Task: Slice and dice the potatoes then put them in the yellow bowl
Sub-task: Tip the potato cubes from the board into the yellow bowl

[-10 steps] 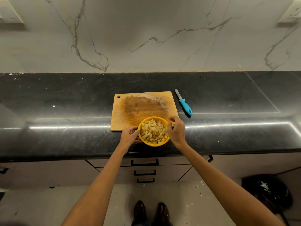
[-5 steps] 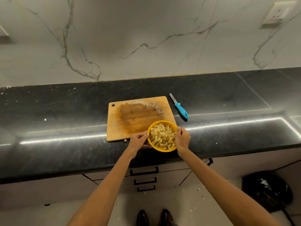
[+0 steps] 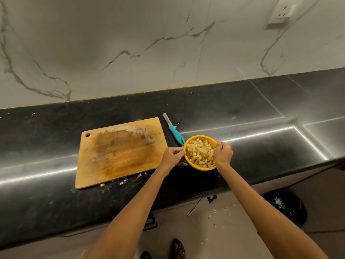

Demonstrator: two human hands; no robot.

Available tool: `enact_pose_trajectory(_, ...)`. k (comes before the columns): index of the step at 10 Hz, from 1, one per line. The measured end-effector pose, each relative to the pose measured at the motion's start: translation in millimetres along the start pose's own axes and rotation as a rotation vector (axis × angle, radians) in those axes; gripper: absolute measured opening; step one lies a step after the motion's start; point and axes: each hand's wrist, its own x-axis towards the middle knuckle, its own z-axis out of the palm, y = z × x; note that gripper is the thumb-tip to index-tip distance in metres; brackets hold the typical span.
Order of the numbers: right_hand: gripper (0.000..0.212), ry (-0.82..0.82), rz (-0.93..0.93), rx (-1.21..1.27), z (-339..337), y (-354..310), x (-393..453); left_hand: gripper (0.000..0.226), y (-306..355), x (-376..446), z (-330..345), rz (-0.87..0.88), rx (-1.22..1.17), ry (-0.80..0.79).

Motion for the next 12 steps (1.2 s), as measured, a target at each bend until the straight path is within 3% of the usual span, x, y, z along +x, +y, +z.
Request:
enact_pose_trajectory(2,0.034,0.002,0.036,0.015,5,-3,57,0.037,6,70,21,0.220,0.619,0.422)
enact_pose_trajectory(3,0.035,-0.010,0.055,0.043,19,-12,74,0.044,10,90,19,0.173,0.744,0.381)
enact_pose_trajectory(8,0.037,-0.108,-0.007,0.046,48,-31,96,0.047,-10,70,8,0.195,0.787,0.366)
enact_pose_trajectory(10,0.041,-0.183,-0.047,-0.107,41,-36,92,0.045,-6,63,8,0.229,0.728,0.403)
enact_pose_trajectory(12,0.055,-0.156,-0.432,-0.337,53,-58,50,0.036,-1,39,-14,0.365,0.740,0.486)
